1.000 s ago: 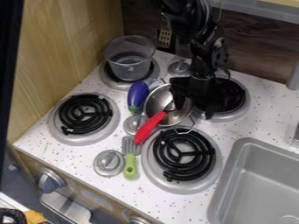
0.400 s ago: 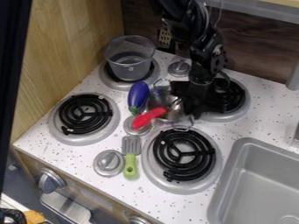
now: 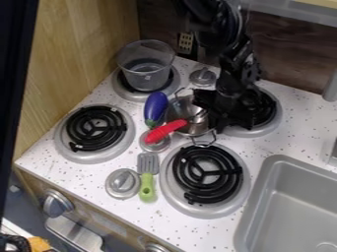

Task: Move the wok to the bottom left corner burner

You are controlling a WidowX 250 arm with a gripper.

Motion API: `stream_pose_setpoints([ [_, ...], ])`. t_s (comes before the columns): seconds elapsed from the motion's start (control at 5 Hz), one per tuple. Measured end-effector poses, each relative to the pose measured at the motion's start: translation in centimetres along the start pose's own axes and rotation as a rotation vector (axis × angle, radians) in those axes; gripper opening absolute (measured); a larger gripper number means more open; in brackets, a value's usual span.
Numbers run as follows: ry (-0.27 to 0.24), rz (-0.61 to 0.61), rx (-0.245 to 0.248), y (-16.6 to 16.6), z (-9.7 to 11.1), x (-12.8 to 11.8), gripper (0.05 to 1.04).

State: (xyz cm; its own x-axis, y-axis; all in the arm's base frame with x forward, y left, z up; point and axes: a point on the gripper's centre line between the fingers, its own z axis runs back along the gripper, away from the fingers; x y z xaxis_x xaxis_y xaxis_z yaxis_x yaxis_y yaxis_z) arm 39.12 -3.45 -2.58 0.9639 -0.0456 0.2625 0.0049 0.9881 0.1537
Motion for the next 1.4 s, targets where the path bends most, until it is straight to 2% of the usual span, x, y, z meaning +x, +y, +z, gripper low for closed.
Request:
stream_pose_setpoints([
  [0.2, 0.013, -0.022, 0.083, 0.2, 0.4, -0.3, 0.083],
  [0.4, 0.047, -0.041, 0.13, 0.4, 1.6, -0.7, 0.073],
  [0.6, 0.093, -0.034, 0.147, 0.2, 2.7, -1.4, 0.068],
  [0.8, 0.098, -0.035, 0.187, 0.5, 3.3, -1.3, 0.068],
  [1.0, 0.064, -0.021, 0.222, 1.2, 5.3, -0.2, 0.068],
  [1.2, 0.057, -0.005, 0.261, 2.0, 6.4, 0.0, 0.067],
  [1.4, 0.062, 0.039, 0.275, 3.9, 7.2, -0.8, 0.067],
])
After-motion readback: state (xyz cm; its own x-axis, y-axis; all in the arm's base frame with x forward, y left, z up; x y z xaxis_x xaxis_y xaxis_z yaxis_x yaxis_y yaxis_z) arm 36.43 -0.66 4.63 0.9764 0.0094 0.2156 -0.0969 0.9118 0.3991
